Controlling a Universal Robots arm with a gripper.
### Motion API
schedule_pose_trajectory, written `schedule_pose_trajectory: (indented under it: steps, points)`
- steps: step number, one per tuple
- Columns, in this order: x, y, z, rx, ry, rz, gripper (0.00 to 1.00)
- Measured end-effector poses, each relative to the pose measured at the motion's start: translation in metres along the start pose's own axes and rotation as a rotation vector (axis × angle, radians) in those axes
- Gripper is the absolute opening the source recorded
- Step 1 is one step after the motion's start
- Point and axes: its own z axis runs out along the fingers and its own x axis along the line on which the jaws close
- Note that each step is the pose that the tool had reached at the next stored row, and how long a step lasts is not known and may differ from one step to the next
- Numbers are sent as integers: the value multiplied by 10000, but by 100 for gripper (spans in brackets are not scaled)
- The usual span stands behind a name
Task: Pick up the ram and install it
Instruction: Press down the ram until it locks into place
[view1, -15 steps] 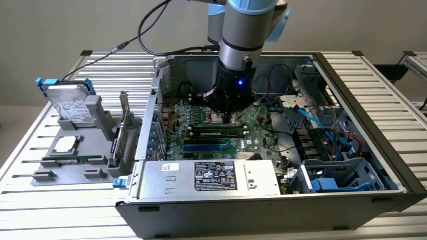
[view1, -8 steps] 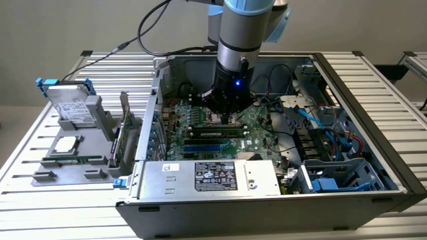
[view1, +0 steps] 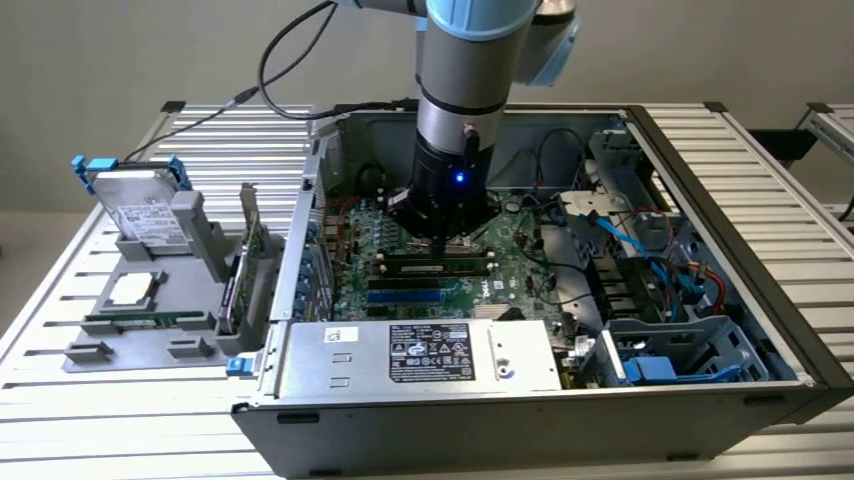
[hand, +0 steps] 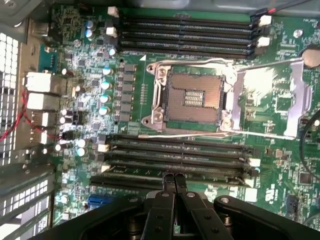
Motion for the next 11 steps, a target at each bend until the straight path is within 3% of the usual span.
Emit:
schedule_pose_trajectory:
  steps: [3,11]
  points:
    - [6,-72,-5,-4,5,7,10]
    - [6,-74,-5,-6,6,7,10]
